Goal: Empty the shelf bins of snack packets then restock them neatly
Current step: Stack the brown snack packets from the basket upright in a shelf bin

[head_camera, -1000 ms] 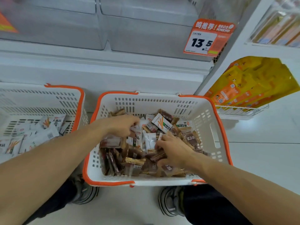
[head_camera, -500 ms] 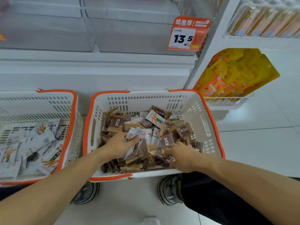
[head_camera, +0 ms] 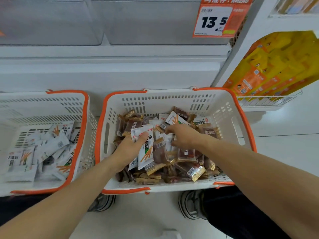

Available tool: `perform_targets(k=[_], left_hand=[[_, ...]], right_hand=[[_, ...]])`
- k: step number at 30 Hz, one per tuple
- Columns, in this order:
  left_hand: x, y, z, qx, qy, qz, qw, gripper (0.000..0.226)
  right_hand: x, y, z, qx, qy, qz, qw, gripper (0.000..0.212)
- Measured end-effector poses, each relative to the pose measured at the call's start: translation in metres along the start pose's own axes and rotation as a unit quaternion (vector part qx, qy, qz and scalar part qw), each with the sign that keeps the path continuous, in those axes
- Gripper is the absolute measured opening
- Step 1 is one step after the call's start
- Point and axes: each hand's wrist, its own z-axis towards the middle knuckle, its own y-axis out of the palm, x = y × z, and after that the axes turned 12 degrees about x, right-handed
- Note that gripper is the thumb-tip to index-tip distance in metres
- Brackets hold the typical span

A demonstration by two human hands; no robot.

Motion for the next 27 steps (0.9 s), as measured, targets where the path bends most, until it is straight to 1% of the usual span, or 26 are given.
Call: perform_targets(k=[1, 3, 5, 7, 8, 10, 12, 13, 15, 17, 20, 22, 25, 27], left_hand=[[0.003, -0.002, -0.001, 0.027, 0.020, 0.031, 0.999, 0.025], [0.007, -0.006, -0.001, 0.050, 0.047, 0.078, 0.995, 0.032], [0.012, -0.007, 0.000, 0.050, 0.053, 0.094, 0.993, 0.027], [0.015, -0.007, 0.003, 0.043, 0.042, 0.100, 0.993, 0.023], [0.015, -0.008, 0.006, 0.043, 0.033, 0.094, 0.994, 0.025], [0.016, -0.010, 0.009, 0.039, 0.009, 0.089, 0.995, 0.032], [0.013, -0.013, 0.016, 0.050, -0.014, 0.076, 0.996, 0.047], [0.012, -0.016, 0.018, 0.063, -0.033, 0.056, 0.996, 0.048], [0.012, -0.018, 0.022, 0.083, -0.063, -0.002, 0.995, 0.043], [0.015, -0.020, 0.024, 0.095, -0.080, -0.039, 0.992, 0.041], [0.018, -0.021, 0.024, 0.109, -0.085, -0.063, 0.988, 0.043], [0.019, -0.019, 0.019, 0.106, -0.087, -0.066, 0.988, 0.044], [0.018, -0.017, 0.009, 0.089, -0.093, -0.054, 0.990, 0.045], [0.016, -0.017, 0.005, 0.083, -0.088, -0.043, 0.992, 0.044]], right_hand=[[0.001, 0.008, 0.007, -0.009, 0.000, -0.008, 1.000, 0.061], [0.006, 0.021, 0.018, -0.021, -0.013, -0.057, 0.998, 0.075], [0.008, 0.026, 0.026, -0.028, -0.036, -0.107, 0.993, 0.078], [0.009, 0.026, 0.031, -0.042, -0.043, -0.113, 0.992, 0.080], [0.009, 0.024, 0.032, -0.051, -0.048, -0.116, 0.991, 0.082], [0.009, 0.017, 0.035, -0.054, -0.055, -0.123, 0.989, 0.078], [0.010, 0.010, 0.036, -0.041, -0.057, -0.124, 0.990, 0.065], [0.010, 0.006, 0.037, -0.034, -0.057, -0.122, 0.990, 0.058], [0.011, -0.004, 0.038, -0.017, -0.057, -0.100, 0.993, 0.047], [0.010, -0.017, 0.040, -0.010, -0.056, -0.088, 0.995, 0.043], [0.011, -0.023, 0.035, -0.030, -0.044, -0.116, 0.992, 0.047], [0.018, -0.013, 0.030, -0.050, -0.030, -0.121, 0.991, 0.050], [0.026, 0.001, 0.026, -0.080, -0.002, -0.087, 0.993, 0.064], [0.026, 0.001, 0.026, -0.090, 0.006, -0.084, 0.992, 0.071]])
